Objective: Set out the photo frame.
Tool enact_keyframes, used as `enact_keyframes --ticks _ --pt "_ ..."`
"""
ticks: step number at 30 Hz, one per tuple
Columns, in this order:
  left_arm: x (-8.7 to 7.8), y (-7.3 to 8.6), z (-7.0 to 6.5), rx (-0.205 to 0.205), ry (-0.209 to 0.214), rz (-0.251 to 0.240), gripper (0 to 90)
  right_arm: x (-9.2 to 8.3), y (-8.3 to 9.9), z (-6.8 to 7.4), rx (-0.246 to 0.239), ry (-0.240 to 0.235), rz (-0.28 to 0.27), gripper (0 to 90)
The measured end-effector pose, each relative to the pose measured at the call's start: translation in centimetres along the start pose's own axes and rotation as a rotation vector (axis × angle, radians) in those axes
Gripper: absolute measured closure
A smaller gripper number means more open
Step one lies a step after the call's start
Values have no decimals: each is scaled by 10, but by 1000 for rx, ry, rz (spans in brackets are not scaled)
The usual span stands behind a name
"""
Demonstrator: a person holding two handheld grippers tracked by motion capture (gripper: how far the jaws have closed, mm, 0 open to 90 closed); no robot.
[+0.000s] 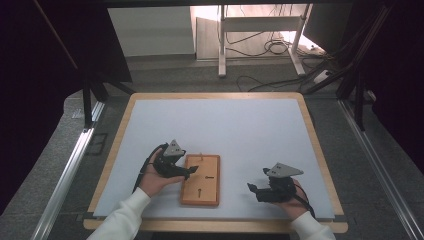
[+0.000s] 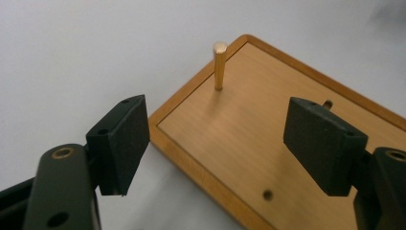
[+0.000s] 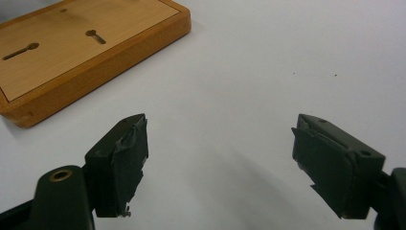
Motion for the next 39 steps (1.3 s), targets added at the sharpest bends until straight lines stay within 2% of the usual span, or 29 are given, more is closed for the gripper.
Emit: enact_keyframes --ticks 3,8,14,19,21,29,31,39 --pt "8 -5 0 -4 9 10 255 0 0 0 -1 1 -1 200" --pt "24 -13 1 13 19 21 311 -1 -1 1 -1 -1 -6 200" --pt "37 -15 2 19 40 17 381 0 0 1 -6 1 3 200" --pt "40 -18 2 16 59 4 470 0 0 2 -5 0 2 200" --pt "42 -17 3 26 41 7 503 1 0 3 -9 1 3 200" --pt "46 -17 4 22 54 0 611 2 1 3 -13 1 8 200" --pt "46 -18 5 32 37 -8 629 2 0 3 -12 0 7 199" --pt "46 -18 1 33 73 -11 745 3 1 5 -22 -2 14 200"
Point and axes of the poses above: each handheld gripper's, and its own axes: x roughly forward along the jaws, y roughly out of its underside, z roughly to its left, the point moved 10 cm from there along x, roughly forward along the jaws, and after that the axes turned 6 degrees about -y, right-handed, at the moved point
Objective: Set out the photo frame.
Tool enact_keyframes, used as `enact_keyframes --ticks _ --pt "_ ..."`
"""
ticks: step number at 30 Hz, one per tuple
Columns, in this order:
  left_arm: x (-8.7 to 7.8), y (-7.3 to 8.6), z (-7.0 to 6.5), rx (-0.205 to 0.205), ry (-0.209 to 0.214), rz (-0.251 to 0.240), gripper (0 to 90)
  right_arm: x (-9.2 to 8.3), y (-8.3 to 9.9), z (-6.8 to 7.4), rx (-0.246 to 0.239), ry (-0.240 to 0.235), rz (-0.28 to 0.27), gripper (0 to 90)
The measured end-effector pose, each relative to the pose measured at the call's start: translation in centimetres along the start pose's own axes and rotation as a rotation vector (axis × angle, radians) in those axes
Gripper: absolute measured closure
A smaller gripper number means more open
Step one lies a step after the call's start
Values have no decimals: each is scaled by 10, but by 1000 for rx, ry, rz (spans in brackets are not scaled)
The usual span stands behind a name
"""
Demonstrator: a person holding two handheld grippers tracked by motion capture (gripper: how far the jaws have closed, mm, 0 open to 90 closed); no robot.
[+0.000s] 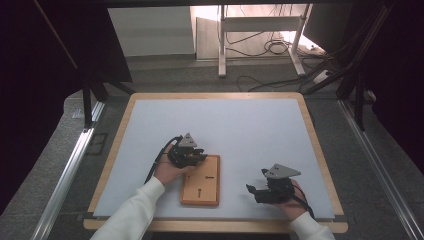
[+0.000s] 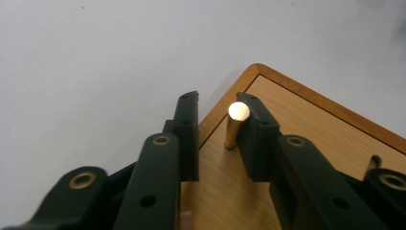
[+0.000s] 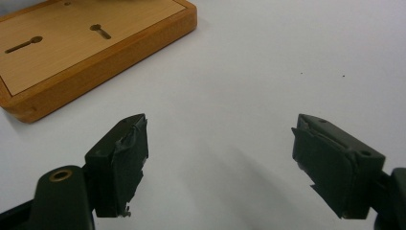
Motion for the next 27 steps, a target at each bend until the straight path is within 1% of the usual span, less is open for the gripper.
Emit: enact_keyframes --ticks 5,6,8,10,14,15,16,18,20,22,27 --pt "0 0 -4 -2 27 5 834 3 1 1 1 -1 9 199" --pt "0 0 -4 -4 30 6 835 4 1 1 1 -2 9 199" --pt "0 0 -4 -20 47 3 839 4 0 3 -2 -4 9 199" --pt "-1 0 -3 -26 64 7 841 4 -2 4 -12 -7 3 200" --pt "0 0 -2 -29 77 14 841 5 -7 9 -28 -19 -8 200" --pt "0 0 -3 -35 83 15 841 5 -8 11 -38 -26 -10 200" --pt "0 0 -2 -32 88 23 841 6 -9 13 -52 -30 -9 201" --pt "0 -1 -3 -37 92 26 841 6 -10 18 -92 -26 1 202" --pt "0 -1 -3 -41 98 32 841 8 -11 24 -117 -30 6 202" --pt "0 -1 -2 -43 105 32 840 10 -13 30 -129 -39 9 202" --pt "0 -1 -2 -43 111 35 840 13 -16 39 -137 -58 6 202"
Point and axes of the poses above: each handheld gripper's, and its own axes: x roughly forward along the jaws, y roughly out of its underside, z roughly to its left, the point moved 10 cm from there along x, roughly forward along the jaws, and after that the axes turned 6 degrees about -y, right-handed, at the moved point
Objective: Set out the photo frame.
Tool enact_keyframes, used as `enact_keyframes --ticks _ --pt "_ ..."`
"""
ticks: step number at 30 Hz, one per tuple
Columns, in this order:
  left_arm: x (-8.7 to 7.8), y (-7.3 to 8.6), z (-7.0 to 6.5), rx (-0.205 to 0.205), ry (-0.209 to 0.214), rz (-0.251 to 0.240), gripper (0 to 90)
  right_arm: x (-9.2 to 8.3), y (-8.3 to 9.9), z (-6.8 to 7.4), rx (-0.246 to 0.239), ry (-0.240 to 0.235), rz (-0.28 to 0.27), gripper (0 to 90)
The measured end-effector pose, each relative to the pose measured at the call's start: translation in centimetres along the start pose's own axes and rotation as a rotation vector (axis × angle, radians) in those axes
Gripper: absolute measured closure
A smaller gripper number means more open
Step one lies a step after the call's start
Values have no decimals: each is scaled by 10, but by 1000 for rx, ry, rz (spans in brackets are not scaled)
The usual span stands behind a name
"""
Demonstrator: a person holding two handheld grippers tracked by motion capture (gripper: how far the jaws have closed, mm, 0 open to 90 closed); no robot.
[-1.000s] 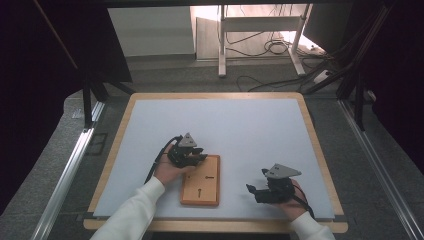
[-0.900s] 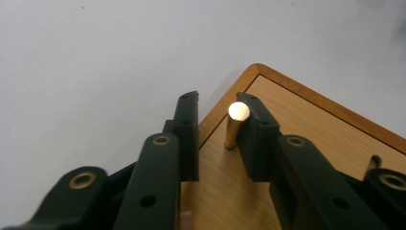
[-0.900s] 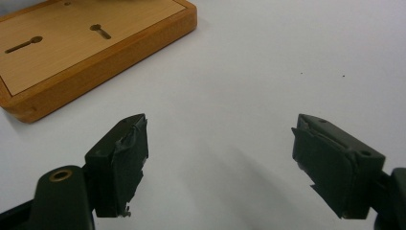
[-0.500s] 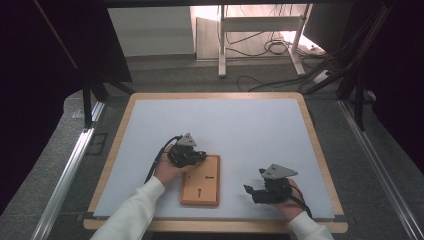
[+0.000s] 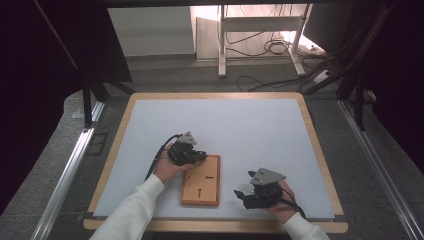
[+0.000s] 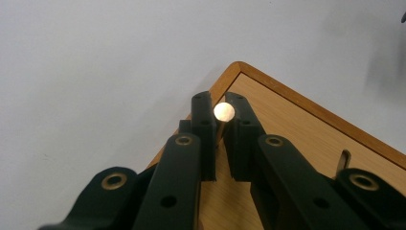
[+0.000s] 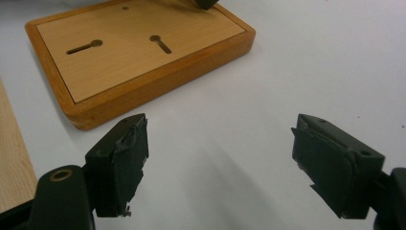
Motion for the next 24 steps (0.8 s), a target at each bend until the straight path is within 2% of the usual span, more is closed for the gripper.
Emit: enact_keyframes --ticks 7,11,19,24 --pt "0 -1 0 -11 15 11 838 5 -3 6 -5 -14 2 201" --pt "0 -1 1 -21 31 14 834 9 -9 16 -2 -45 -5 201" --pt "0 -1 1 -30 44 22 833 20 -15 36 -32 -93 11 201" --pt "0 -1 2 -31 48 30 834 23 -17 41 -55 -95 17 201"
Point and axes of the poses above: each handheld gripper's, and its own axes: x roughly forward along the jaws, y roughly out of its underside, z roughly to its left, the point moved 10 cm from there along x, roughly forward along the jaws, and after that the axes turned 6 degrees about -y, right-handed, at the moved point
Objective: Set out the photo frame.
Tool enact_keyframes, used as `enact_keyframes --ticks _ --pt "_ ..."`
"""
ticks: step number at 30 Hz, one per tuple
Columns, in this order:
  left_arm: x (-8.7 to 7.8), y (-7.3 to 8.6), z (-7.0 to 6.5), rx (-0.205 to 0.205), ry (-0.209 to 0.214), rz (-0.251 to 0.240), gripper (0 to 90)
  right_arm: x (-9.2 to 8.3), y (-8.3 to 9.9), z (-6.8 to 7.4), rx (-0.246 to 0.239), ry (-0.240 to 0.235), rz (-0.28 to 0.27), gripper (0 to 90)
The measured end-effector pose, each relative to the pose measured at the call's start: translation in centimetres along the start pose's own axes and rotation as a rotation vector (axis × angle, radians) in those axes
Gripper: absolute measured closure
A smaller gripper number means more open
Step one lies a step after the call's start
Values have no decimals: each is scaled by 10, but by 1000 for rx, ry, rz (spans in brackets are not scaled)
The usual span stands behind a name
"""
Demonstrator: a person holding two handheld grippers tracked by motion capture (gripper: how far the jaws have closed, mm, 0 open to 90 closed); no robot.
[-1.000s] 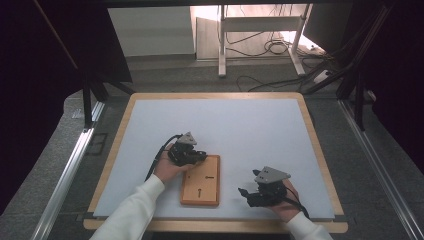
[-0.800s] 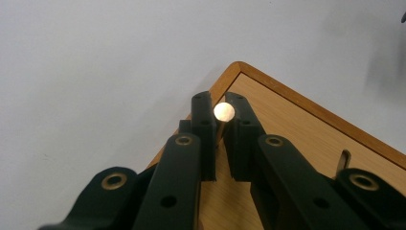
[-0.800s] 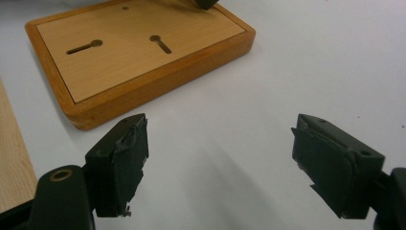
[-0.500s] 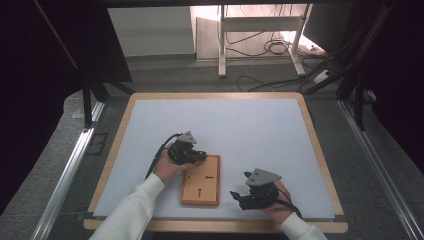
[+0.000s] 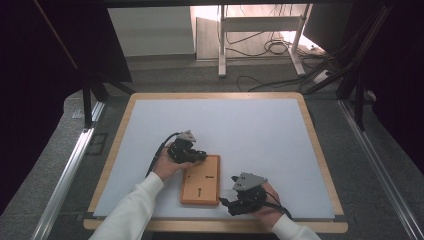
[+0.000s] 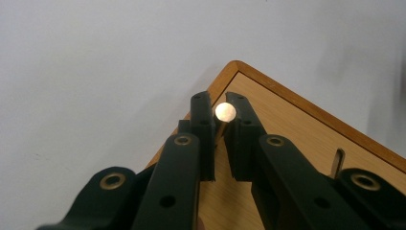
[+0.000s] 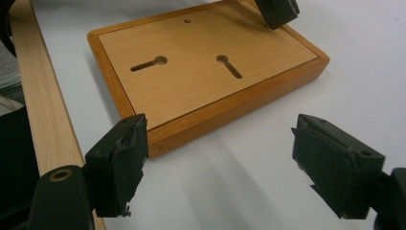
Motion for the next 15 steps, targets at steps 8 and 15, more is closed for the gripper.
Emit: enact_keyframes --ticks 8,15 --pt "0 0 0 -2 4 1 833 -1 0 -1 1 2 -2 199" --pt "0 -1 1 -12 22 5 834 1 -2 4 -19 -11 8 200"
Point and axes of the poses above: each handheld gripper's, and its own axes: x roughly forward along the jaws, y roughly out of its underside, z roughly to its left, the point moved 10 cm from there along x, roughly forward along the jaws, and after that the axes turned 6 degrees about -y, right-handed, at the moved point
